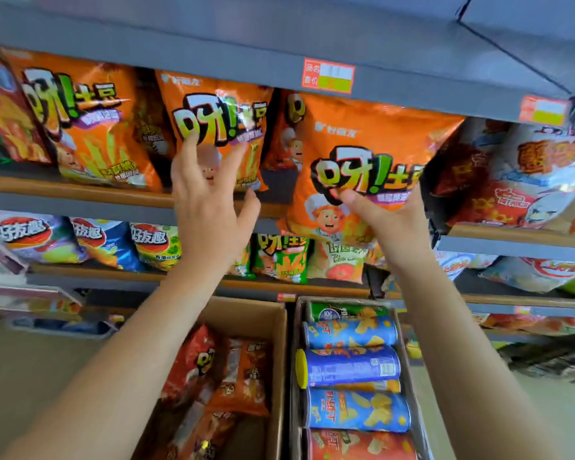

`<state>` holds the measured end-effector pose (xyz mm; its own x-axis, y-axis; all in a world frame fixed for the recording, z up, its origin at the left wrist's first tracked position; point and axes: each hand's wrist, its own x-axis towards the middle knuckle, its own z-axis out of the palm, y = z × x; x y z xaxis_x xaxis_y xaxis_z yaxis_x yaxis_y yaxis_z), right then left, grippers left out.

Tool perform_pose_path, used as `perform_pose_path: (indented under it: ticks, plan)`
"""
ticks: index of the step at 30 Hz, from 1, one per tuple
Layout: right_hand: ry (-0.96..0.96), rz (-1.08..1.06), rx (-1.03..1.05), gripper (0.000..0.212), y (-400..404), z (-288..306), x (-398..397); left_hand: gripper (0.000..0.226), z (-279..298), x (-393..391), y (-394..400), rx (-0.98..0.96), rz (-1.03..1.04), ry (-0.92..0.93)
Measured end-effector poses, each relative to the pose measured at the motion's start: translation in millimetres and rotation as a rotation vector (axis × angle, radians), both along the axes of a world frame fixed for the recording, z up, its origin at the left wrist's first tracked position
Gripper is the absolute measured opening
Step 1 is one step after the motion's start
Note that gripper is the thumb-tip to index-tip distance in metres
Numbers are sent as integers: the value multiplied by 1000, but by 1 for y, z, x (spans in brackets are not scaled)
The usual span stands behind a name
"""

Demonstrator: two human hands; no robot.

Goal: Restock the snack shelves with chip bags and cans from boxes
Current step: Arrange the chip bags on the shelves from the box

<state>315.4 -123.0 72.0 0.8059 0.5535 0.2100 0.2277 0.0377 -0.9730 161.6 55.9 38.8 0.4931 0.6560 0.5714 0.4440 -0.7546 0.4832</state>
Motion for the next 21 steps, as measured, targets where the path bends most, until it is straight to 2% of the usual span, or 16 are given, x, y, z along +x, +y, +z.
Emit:
perform_pose_path:
  ticks: [1, 3, 8, 13, 21]
  plan:
    - [-13, -4, 27, 67, 7, 5, 8, 65, 5, 7, 9, 79, 33, 93]
    - [-16, 13, 69, 66, 24, 9, 22, 81, 5, 18, 26, 77, 74, 192]
    - [-48, 85, 74, 60, 62, 14, 38, 102, 4, 19, 56, -3, 124, 96]
    - [-53, 89, 62, 66, 76, 7, 47, 102, -3, 21, 57, 11, 94, 80]
    - [-68, 36, 47, 51, 89, 5, 56, 99, -9, 23, 55, 33, 107, 85]
